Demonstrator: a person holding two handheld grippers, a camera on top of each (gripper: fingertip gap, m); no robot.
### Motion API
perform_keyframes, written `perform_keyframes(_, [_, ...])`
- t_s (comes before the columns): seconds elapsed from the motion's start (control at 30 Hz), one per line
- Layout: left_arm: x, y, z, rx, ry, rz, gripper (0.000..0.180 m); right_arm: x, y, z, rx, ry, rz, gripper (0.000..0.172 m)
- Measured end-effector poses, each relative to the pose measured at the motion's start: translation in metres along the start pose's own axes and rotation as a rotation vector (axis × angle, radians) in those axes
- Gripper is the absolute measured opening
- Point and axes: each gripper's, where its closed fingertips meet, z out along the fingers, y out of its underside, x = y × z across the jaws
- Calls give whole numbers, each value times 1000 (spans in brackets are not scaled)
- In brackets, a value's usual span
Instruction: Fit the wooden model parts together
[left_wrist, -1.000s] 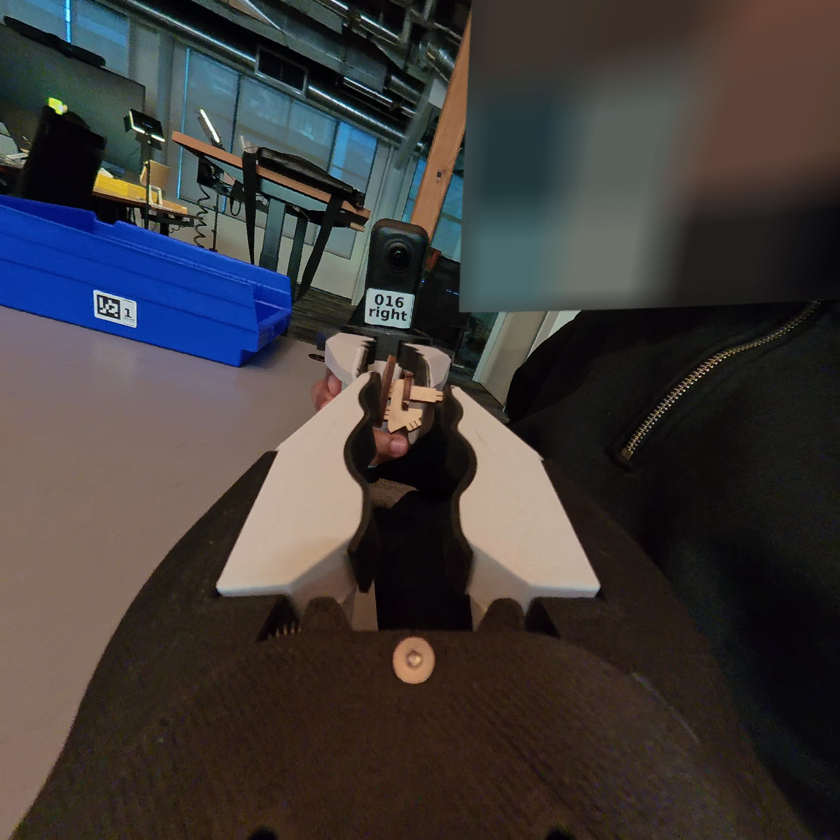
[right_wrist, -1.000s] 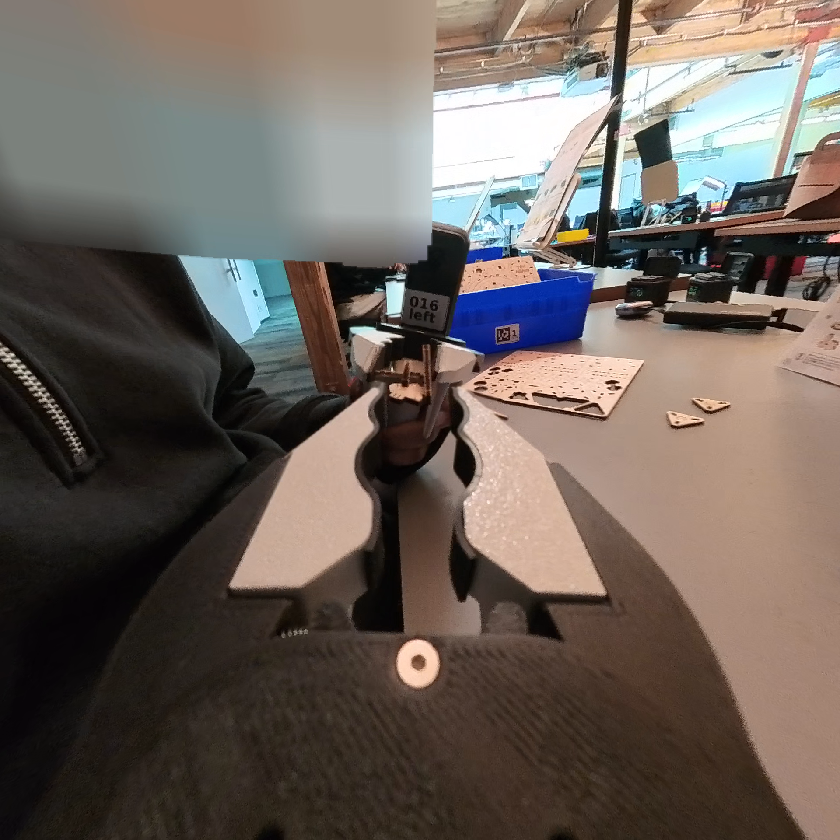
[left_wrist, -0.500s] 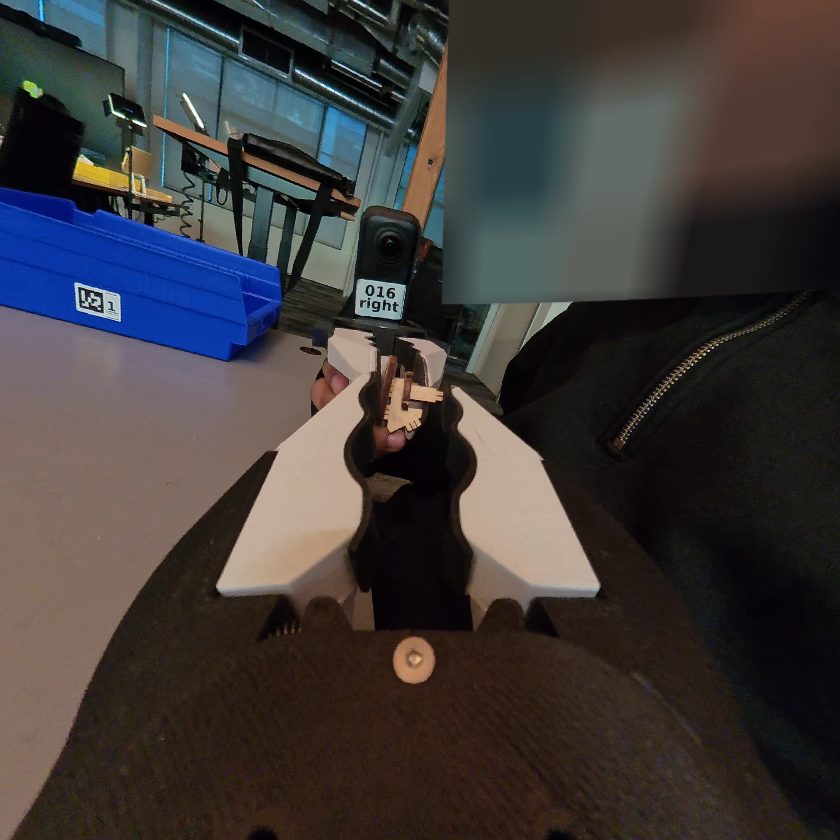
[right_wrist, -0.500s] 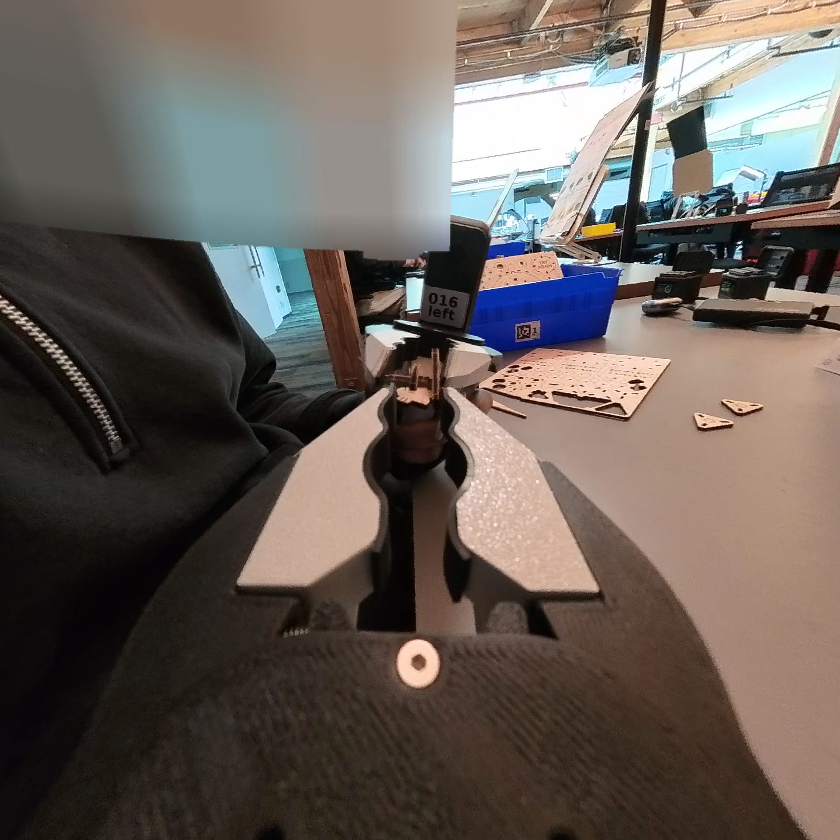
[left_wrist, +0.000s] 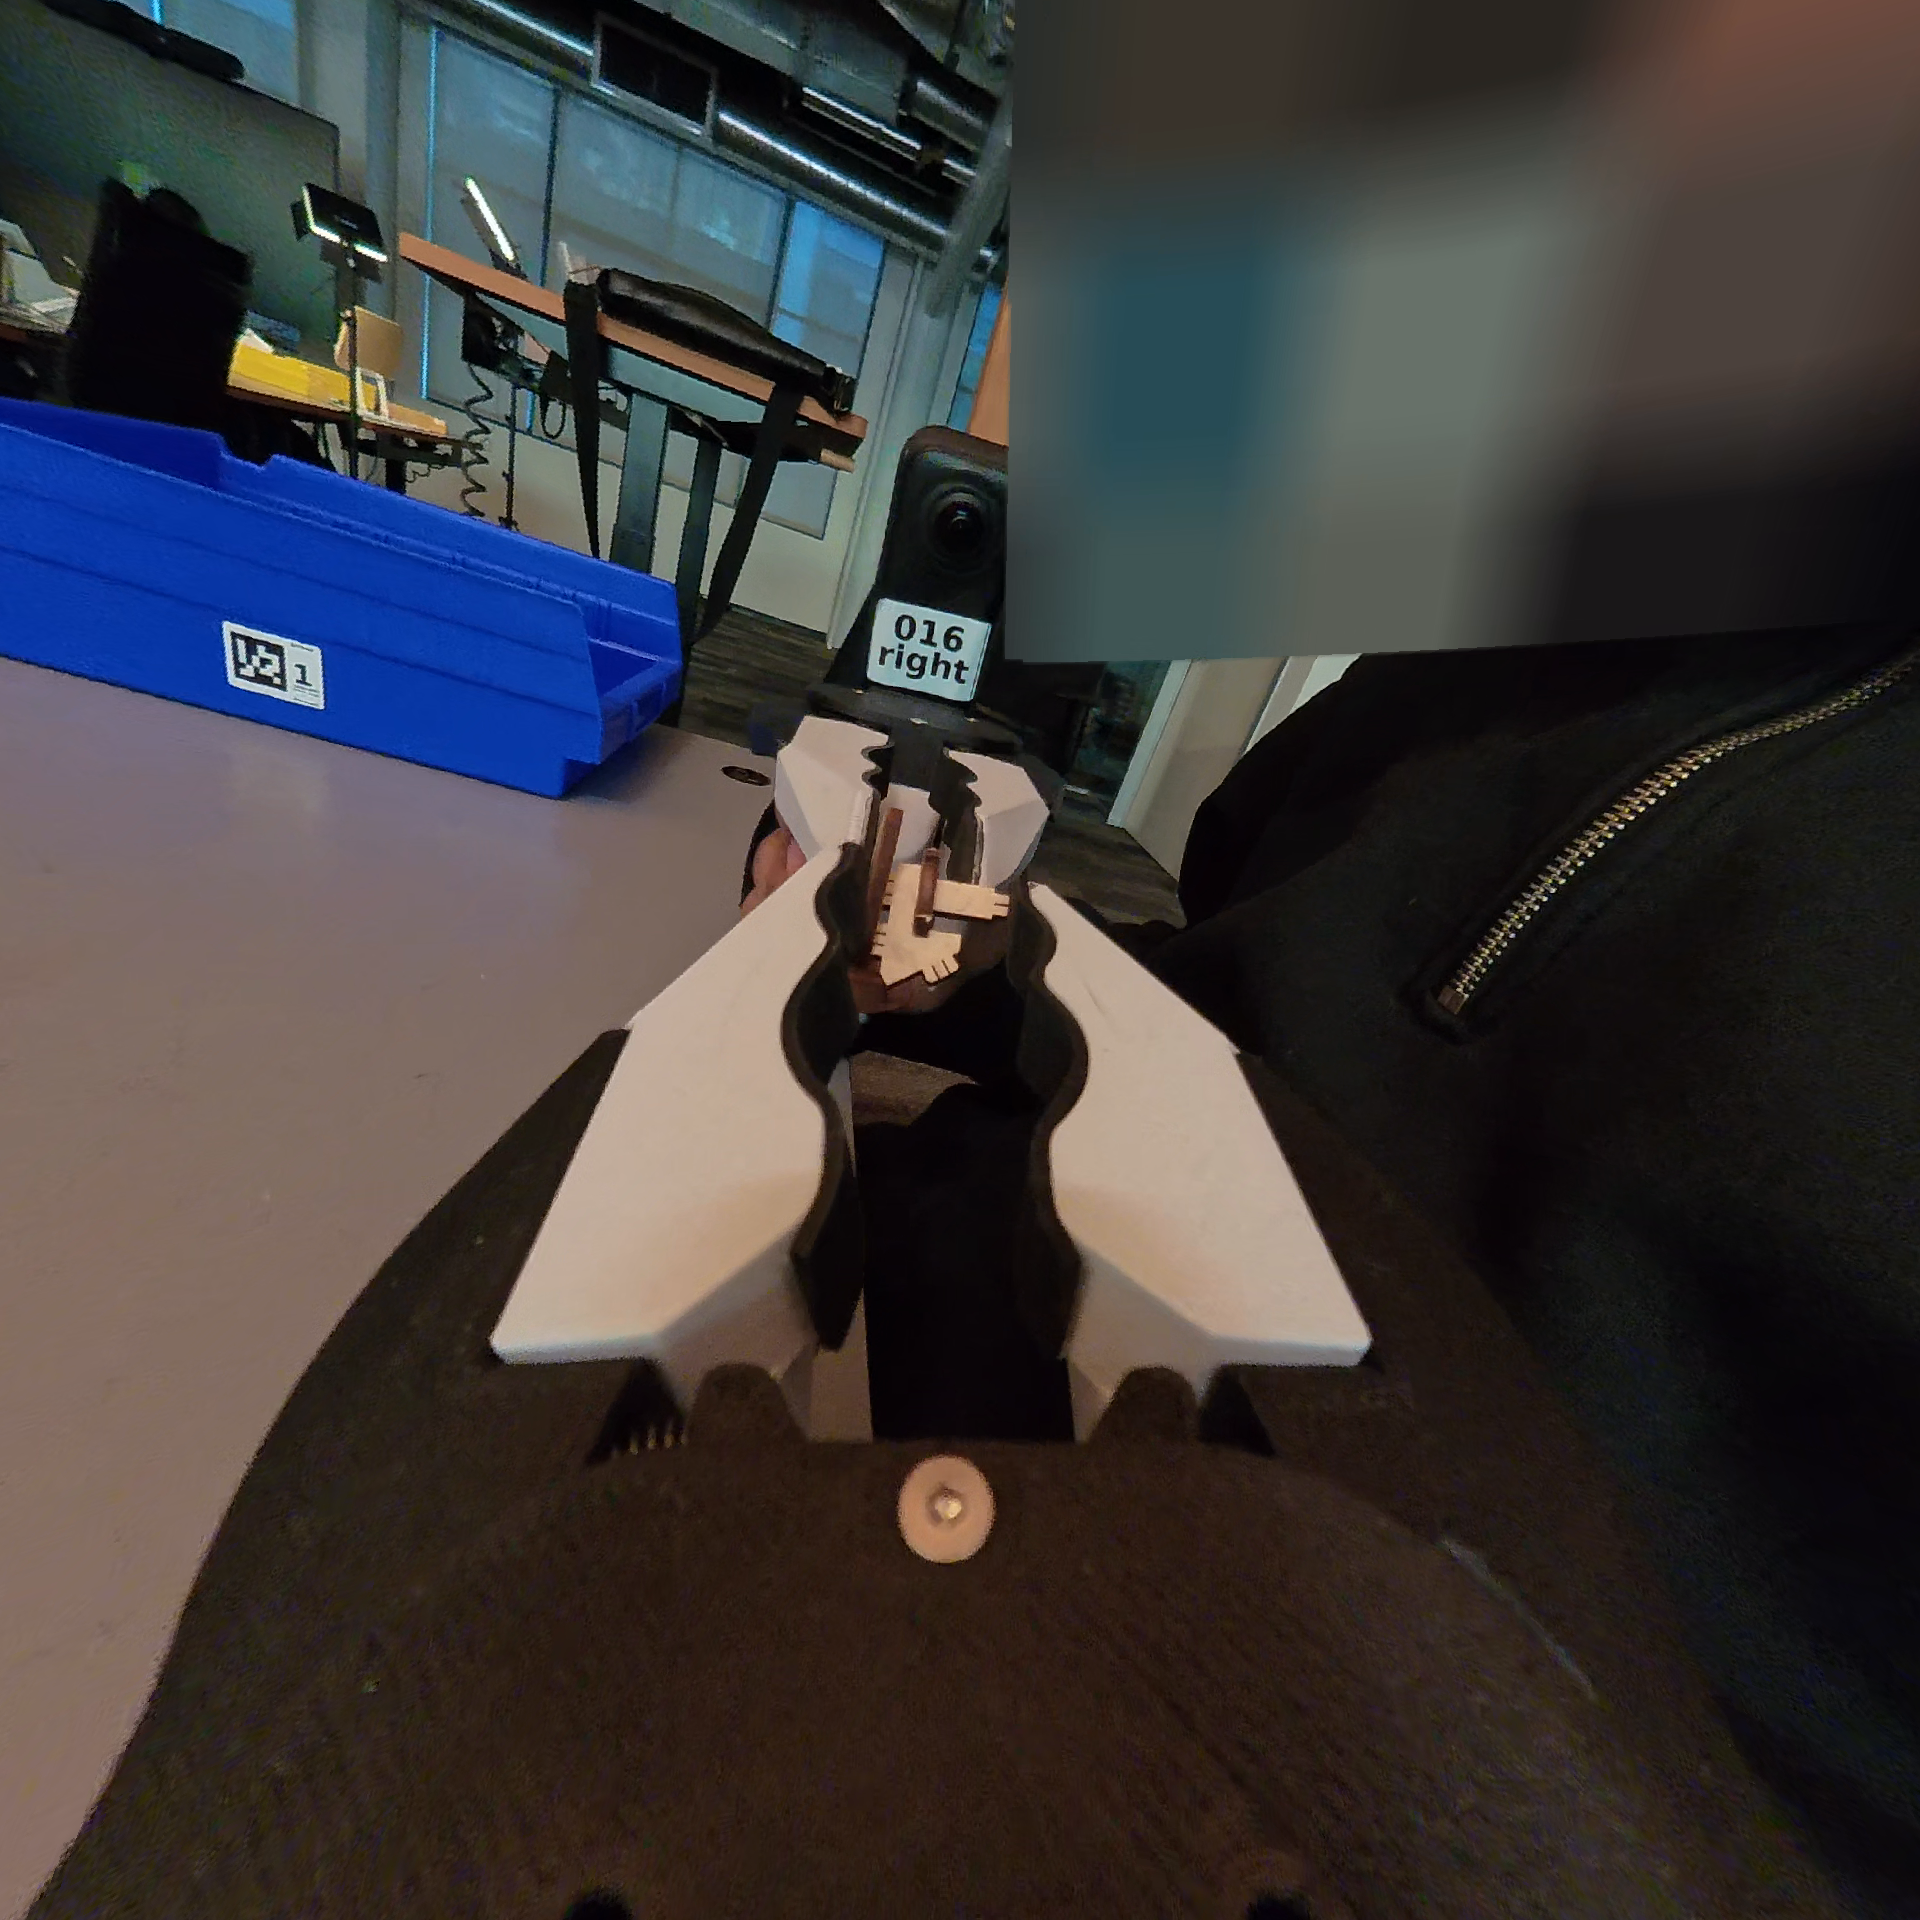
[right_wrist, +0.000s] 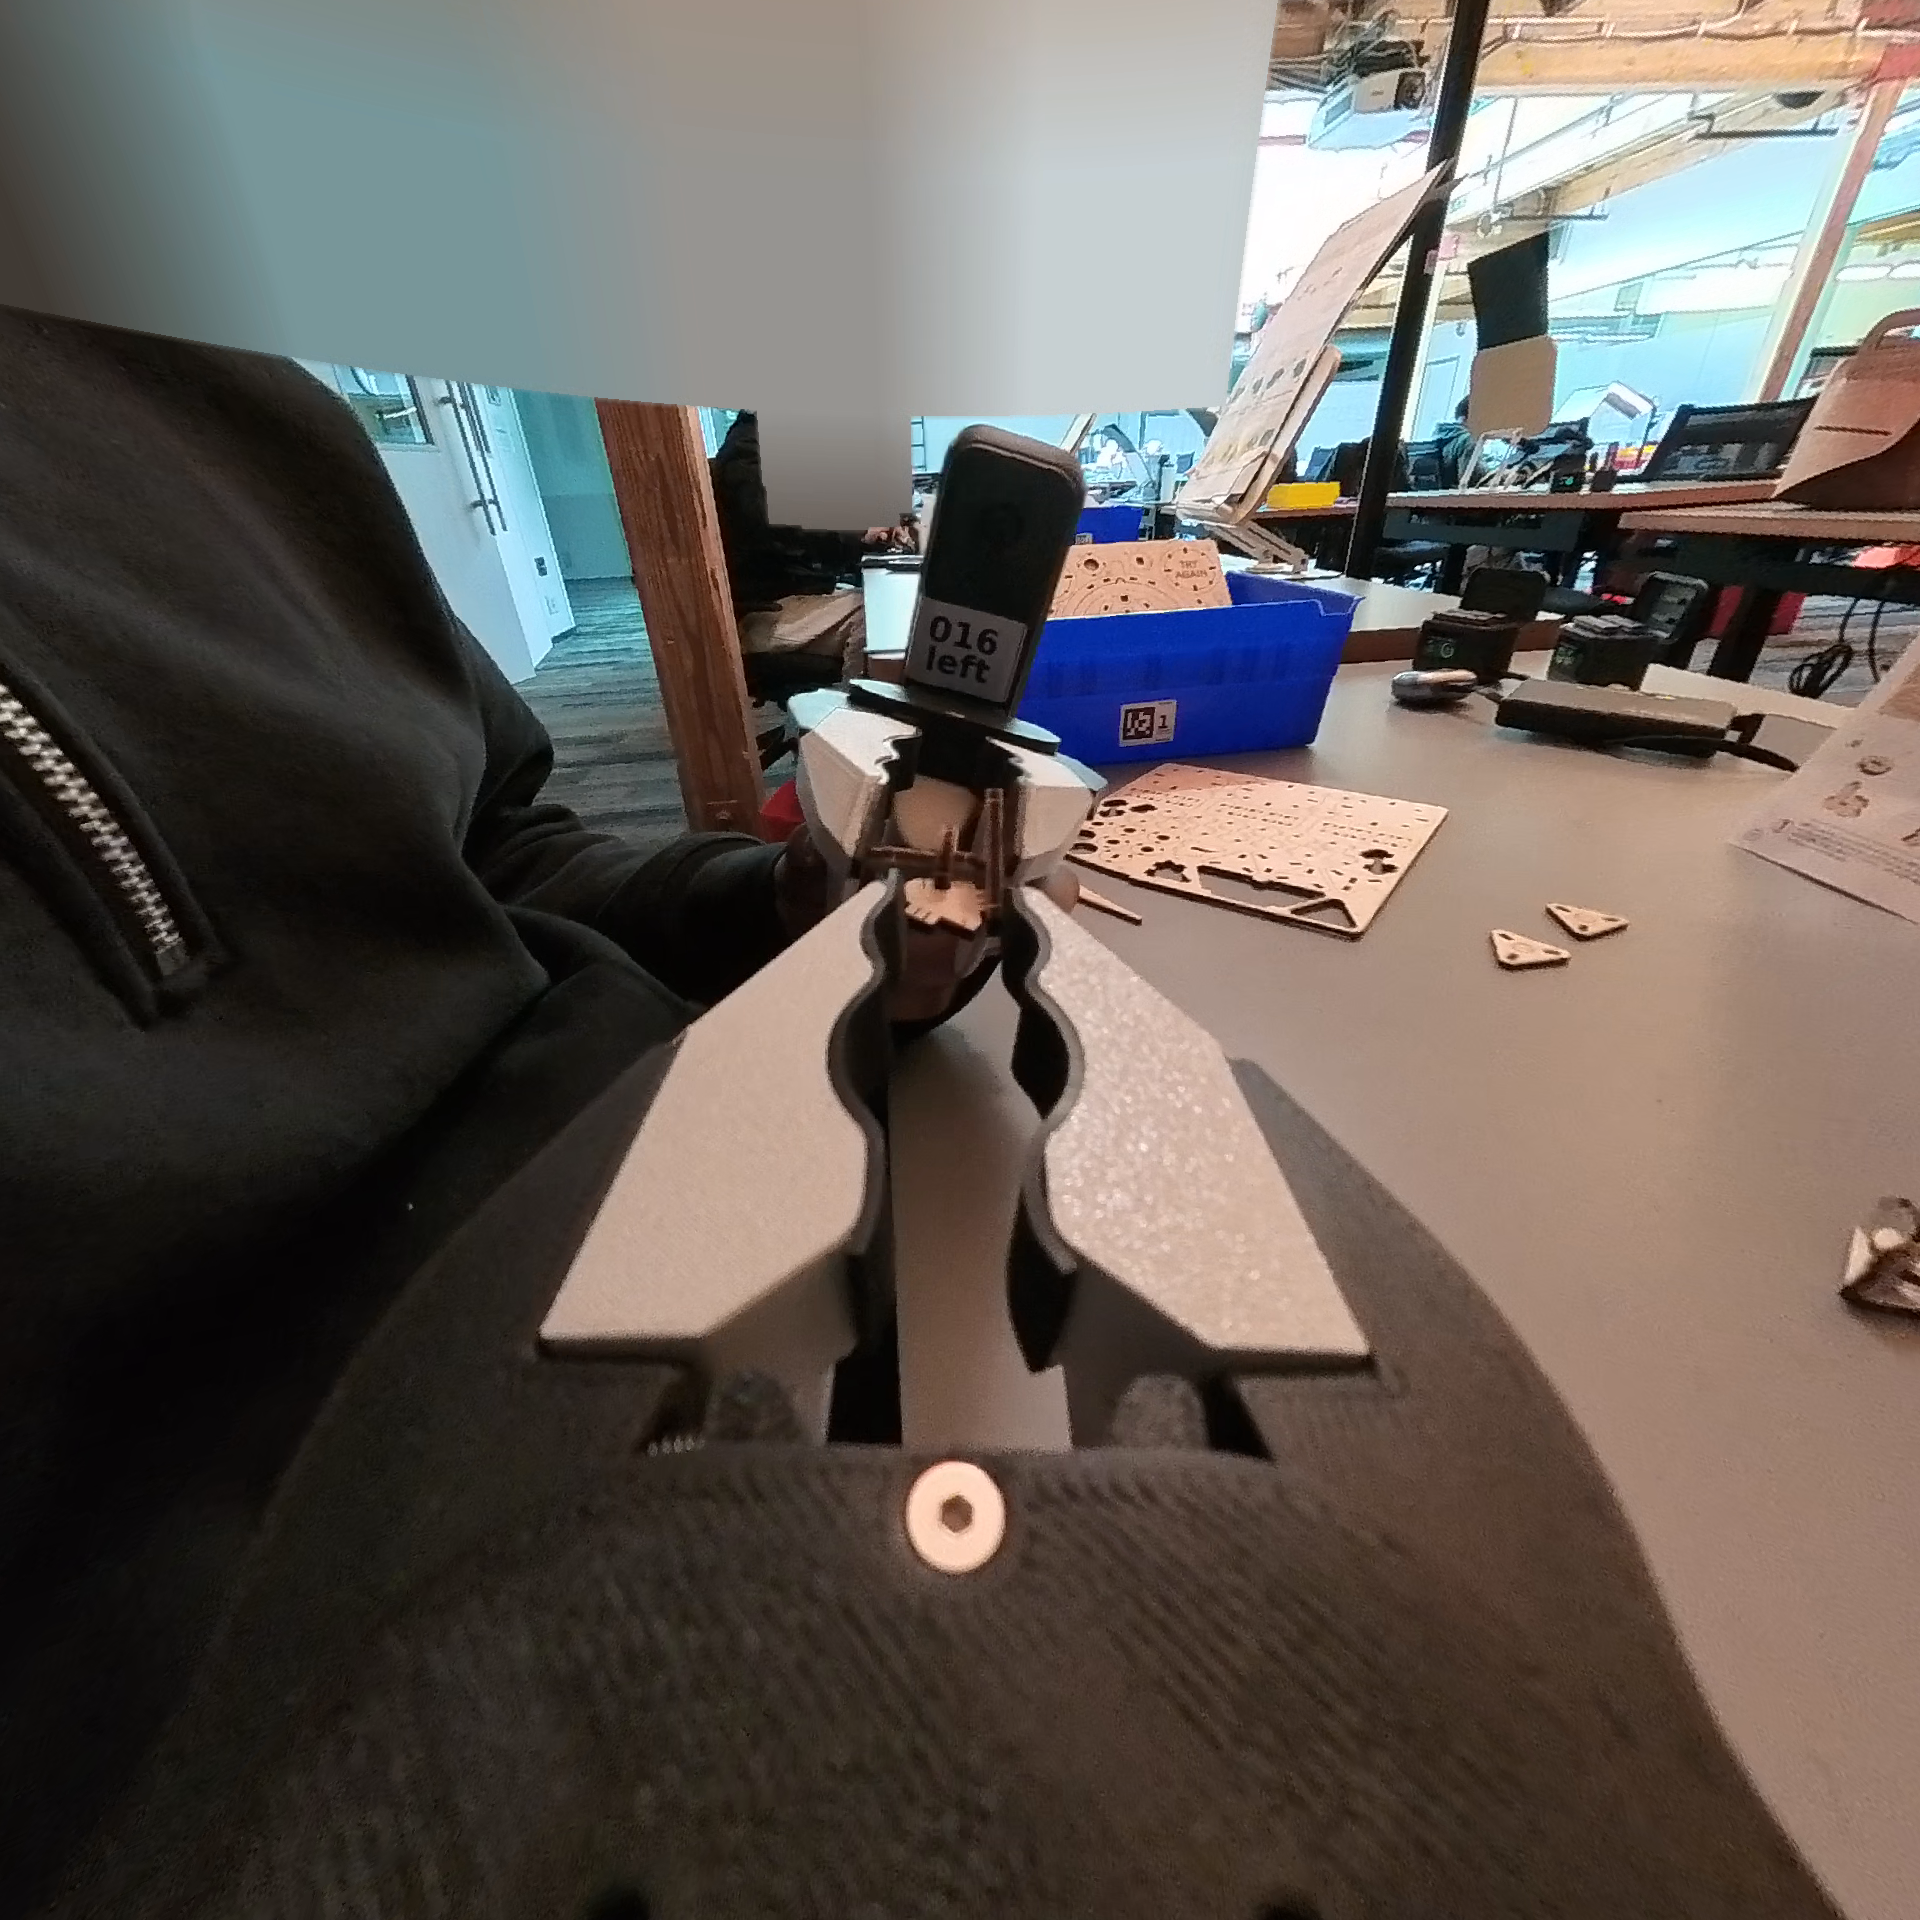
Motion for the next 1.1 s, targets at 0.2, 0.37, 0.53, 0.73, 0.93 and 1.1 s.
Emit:
perform_keyframes(0.2, [0,-1,-2,3,11,-11,27,0,0,2,12,6,16,17])
perform_keyframes(0.37, [6,-5,-2,43,58,4,26,-6,-4,1,26,-4,-47,16])
perform_keyframes(0.53, [10,1,3,3,63,45,35,-13,-12,-4,68,-29,-96,17])
perform_keyframes(0.73, [12,-3,1,28,72,57,36,-13,-12,-8,82,-35,-115,17])
perform_keyframes(0.93, [14,-2,4,27,64,71,35,-13,-9,-6,81,-48,-105,17])
perform_keyframes(1.1, [11,-2,4,27,27,88,29,-14,-8,-5,83,-64,-85,17])
